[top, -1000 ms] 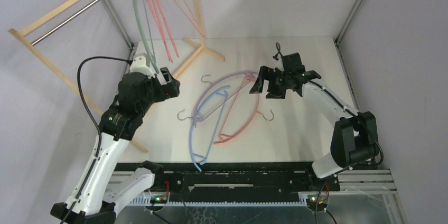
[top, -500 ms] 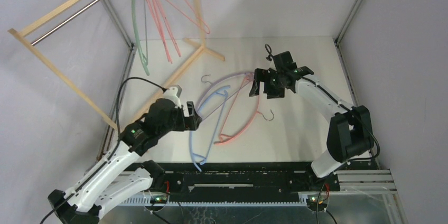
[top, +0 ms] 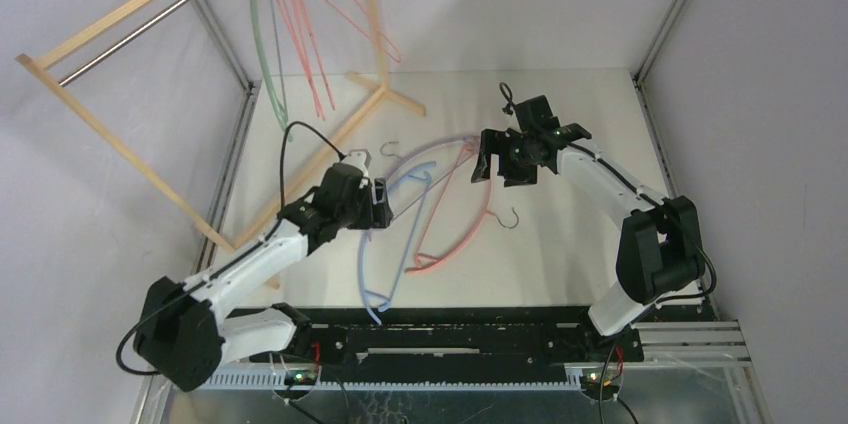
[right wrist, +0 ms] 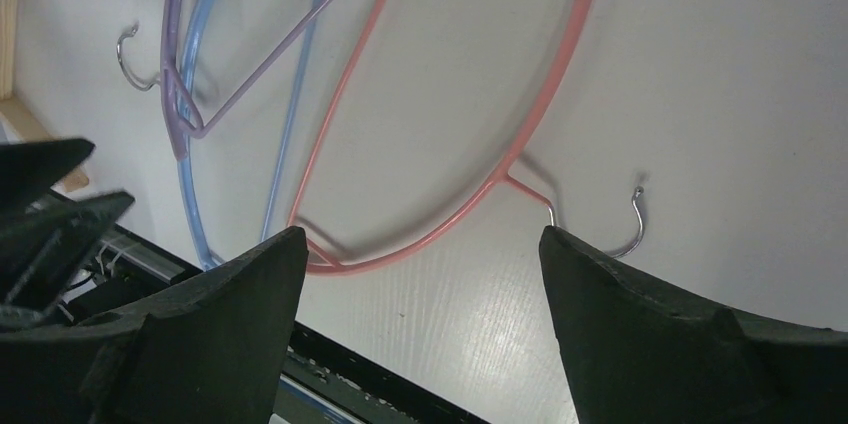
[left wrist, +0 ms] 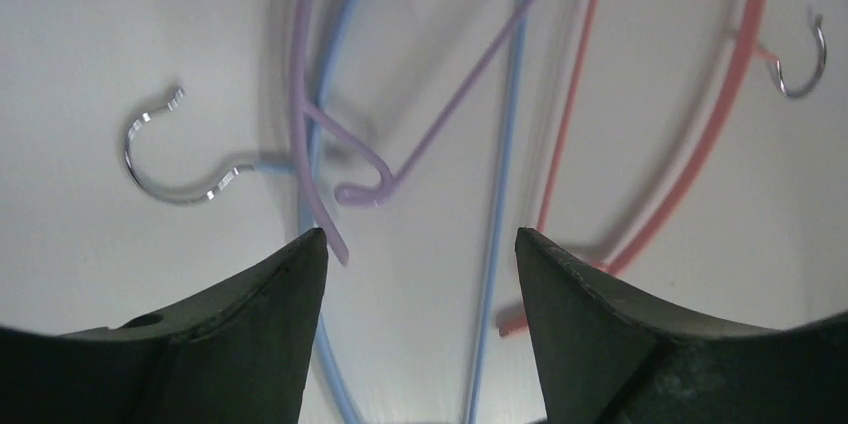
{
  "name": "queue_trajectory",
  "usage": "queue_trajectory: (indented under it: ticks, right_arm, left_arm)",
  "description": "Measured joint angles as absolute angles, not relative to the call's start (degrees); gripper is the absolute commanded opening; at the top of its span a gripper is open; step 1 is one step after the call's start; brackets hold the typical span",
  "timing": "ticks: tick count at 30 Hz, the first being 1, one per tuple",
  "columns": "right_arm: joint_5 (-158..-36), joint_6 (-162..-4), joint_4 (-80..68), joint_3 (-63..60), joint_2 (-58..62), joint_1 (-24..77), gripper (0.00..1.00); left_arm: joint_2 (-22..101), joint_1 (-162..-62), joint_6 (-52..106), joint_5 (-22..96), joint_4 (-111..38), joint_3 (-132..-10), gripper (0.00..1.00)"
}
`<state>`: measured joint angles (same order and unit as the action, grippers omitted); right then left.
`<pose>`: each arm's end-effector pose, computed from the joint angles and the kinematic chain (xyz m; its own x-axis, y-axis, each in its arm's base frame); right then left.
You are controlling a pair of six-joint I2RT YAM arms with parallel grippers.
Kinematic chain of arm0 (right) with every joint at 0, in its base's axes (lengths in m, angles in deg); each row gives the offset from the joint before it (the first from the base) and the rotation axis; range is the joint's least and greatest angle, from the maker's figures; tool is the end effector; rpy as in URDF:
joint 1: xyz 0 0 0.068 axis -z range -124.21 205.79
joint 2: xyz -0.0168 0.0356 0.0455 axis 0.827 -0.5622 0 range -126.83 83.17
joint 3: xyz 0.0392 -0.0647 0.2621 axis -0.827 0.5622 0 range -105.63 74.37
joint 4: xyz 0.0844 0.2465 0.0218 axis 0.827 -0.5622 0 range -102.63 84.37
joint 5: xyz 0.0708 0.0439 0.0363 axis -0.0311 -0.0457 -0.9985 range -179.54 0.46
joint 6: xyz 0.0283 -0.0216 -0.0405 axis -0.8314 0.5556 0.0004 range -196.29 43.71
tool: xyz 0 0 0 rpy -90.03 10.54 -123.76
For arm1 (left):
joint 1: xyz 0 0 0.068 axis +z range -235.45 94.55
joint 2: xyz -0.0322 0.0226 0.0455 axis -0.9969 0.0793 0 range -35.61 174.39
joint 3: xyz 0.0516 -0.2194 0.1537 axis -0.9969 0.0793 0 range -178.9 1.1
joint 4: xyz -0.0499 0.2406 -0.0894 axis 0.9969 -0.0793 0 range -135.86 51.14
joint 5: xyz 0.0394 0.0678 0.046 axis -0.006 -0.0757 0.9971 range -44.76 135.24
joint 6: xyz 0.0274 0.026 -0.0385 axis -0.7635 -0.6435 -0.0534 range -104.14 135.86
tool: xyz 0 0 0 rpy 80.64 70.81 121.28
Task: Organize the hangers
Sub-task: Pick up the hanger at the center of the board.
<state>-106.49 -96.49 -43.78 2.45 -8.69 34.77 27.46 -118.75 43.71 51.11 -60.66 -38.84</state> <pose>0.3102 0.1303 0.2585 -0.9118 0.0035 -0.4107 -0.1835 0.8912 0.4148 0.1915 -0.1214 0.2305 -0.7488 -0.0642 -0.6597 0.1536 0.9514 -0.2669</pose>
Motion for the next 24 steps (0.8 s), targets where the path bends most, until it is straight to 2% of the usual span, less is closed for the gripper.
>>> queue_trajectory:
  ticks: [6, 17, 24]
  right_arm:
    - [-106.75, -96.51, -44.00, 2.45, -8.55, 35.10, 0.92]
    - [-109.86, -96.54, -43.95, 2.45, -8.55, 37.46, 0.89]
    - [-111.91, -96.54, -43.60, 2.45, -8.93, 40.63, 0.87]
  left_arm:
    - [37.01, -111.89, 37.68, 46.63, -57.41, -46.77, 0.72]
    - [53.18, -106.62, 28.76, 36.43, -53.95, -56.94, 0.63]
    - [57.22, -102.77, 26.82, 32.67, -57.67, -60.98, 0.60]
